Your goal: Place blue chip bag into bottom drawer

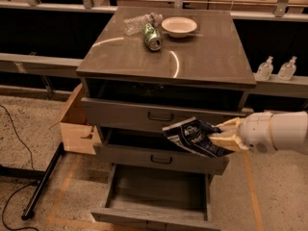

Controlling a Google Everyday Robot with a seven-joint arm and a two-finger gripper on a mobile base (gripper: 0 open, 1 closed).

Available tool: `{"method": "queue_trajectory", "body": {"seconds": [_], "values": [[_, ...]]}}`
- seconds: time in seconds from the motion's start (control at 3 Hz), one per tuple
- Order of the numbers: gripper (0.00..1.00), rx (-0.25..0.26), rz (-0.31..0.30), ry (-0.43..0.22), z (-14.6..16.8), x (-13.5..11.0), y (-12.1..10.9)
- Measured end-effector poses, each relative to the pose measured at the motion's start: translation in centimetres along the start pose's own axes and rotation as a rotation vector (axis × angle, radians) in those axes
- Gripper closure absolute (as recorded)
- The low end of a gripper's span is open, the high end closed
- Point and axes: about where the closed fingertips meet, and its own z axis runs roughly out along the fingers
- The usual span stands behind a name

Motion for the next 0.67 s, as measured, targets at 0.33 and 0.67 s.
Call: {"method": "queue_trajectory", "body": {"seconds": [0.33, 0.67], "values": [[1.0, -0.032, 0.056, 0.049, 3.6, 4.0, 3.6], [1.0, -0.067, 0.1, 0.048, 7.8, 7.8, 7.2]]}}
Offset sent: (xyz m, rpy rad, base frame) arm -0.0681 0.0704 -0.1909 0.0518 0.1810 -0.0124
